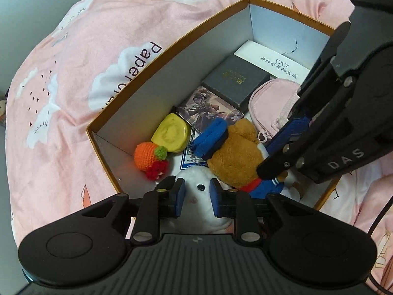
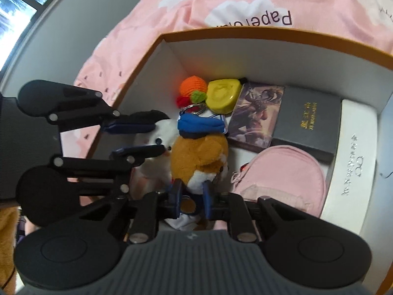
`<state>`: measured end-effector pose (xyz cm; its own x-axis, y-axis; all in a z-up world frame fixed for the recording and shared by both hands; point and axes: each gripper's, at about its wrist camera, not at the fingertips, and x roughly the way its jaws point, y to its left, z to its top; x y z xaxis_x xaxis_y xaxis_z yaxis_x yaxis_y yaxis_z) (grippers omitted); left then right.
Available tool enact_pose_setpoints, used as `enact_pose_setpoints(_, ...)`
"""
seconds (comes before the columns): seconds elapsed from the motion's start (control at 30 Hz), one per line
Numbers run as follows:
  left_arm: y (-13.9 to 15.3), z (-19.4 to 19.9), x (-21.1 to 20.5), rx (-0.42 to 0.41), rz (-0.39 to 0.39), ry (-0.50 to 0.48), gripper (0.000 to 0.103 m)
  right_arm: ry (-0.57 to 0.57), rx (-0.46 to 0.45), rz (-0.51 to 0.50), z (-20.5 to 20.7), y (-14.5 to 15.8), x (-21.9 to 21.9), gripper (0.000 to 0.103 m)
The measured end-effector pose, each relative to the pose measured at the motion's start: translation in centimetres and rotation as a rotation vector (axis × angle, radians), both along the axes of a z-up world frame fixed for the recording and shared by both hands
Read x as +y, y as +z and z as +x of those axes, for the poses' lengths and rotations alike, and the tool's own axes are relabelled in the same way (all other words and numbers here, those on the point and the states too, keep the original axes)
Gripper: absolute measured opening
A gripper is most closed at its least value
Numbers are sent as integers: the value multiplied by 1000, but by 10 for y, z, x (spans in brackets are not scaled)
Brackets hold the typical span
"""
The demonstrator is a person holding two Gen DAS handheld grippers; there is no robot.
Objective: Organize objects
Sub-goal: 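Lower both plush toys into the box and open both grippers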
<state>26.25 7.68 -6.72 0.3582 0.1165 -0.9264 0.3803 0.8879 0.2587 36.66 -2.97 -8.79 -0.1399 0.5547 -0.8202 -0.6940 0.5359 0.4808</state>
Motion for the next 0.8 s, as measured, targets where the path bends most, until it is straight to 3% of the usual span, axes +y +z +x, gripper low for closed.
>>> enact_pose_setpoints(0.2, -6, 4, 7, -13, -23, 20, 23, -47, -13, -62, 6, -15, 1, 18)
enact_pose_setpoints(0.47, -10, 7, 6, -30, -22, 26, 24, -65, -15, -52, 6, -18, -2, 20)
enact_pose_setpoints(0.6, -2, 2, 10, -70, -60, 59, 26, -85, -63, -31, 2, -5, -10, 21)
enact_pose_setpoints(0.67, 7, -3, 11, -94, -87, 81, 26, -93, -99, -28, -4, 4, -13, 28)
enact_pose_setpoints(0.8, 35, -18, 10, -177, -112, 119, 26, -103, -176, -10, -15, 30, -25, 31)
